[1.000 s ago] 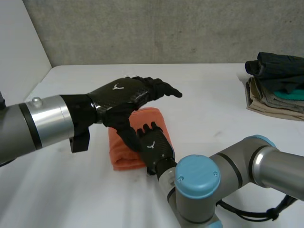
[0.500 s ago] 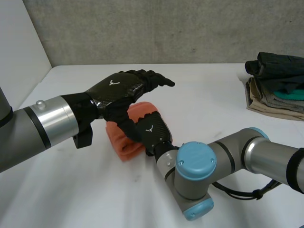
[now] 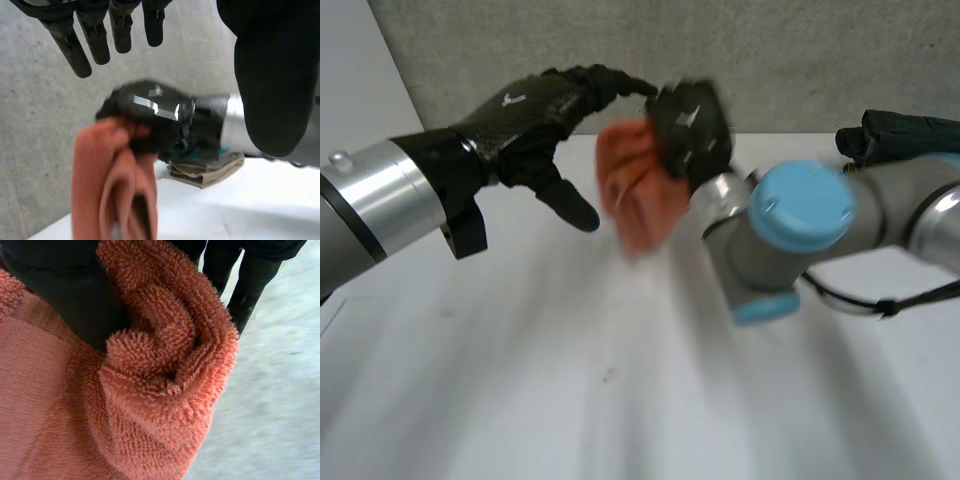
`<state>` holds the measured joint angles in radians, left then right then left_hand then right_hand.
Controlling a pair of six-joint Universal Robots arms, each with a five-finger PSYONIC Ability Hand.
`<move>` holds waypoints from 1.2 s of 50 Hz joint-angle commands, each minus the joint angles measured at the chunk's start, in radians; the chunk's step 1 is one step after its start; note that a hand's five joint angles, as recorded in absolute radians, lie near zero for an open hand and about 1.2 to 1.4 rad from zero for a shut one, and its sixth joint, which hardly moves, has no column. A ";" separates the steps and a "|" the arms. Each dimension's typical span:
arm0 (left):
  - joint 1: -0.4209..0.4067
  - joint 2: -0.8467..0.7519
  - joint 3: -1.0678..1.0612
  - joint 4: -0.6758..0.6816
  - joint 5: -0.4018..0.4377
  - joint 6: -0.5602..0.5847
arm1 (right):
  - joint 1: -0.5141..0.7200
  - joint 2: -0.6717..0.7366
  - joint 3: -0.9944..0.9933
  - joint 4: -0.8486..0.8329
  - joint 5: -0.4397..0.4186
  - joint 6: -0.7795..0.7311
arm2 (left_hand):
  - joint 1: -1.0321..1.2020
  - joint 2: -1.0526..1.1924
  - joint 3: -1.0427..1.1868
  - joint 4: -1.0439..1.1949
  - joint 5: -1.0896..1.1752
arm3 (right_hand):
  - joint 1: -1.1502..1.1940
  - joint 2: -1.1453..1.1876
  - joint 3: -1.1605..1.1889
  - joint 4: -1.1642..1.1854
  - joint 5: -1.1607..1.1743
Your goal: Fold the laundry.
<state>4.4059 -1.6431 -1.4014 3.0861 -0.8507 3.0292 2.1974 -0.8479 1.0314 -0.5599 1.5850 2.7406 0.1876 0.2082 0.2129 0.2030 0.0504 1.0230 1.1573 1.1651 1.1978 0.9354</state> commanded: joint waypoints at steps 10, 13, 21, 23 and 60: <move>-0.031 0.000 0.022 0.052 -0.019 -0.081 | -0.509 -0.007 -0.232 -0.074 -0.046 0.137 | -0.013 -0.034 -0.038 -0.028 -0.050 | 0.373 0.239 0.231 0.198 0.286; -0.043 -0.007 0.012 0.054 -0.019 -0.079 | -0.585 0.038 -0.217 -0.084 -0.104 0.155 | -0.013 -0.034 -0.038 -0.028 -0.050 | 0.373 0.239 0.231 0.198 0.286; -0.077 -0.038 -0.028 0.077 -0.022 -0.078 | -0.803 0.291 -0.159 -0.106 -0.431 0.226 | -0.013 -0.034 -0.038 -0.028 -0.050 | 0.373 0.239 0.231 0.198 0.286; -0.082 -0.044 -0.039 0.082 -0.024 -0.076 | -0.846 0.334 -0.129 -0.100 -0.471 0.197 | -0.013 -0.034 -0.038 -0.028 -0.050 | 0.373 0.239 0.231 0.198 0.286; -0.106 0.097 -0.099 0.108 -0.036 -0.085 | -1.022 -0.143 -0.025 0.381 0.085 -0.321 | -0.013 -0.034 -0.038 -0.028 -0.050 | -0.848 -0.983 -0.991 -1.023 -0.935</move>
<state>4.2997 -1.5864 -1.4945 3.1700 -0.8802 2.9587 1.1922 -0.9882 1.1135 -0.1646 1.3902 2.7376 0.1876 0.2082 0.2129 0.2030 0.0504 0.2260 0.2118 0.2114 0.2125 0.0480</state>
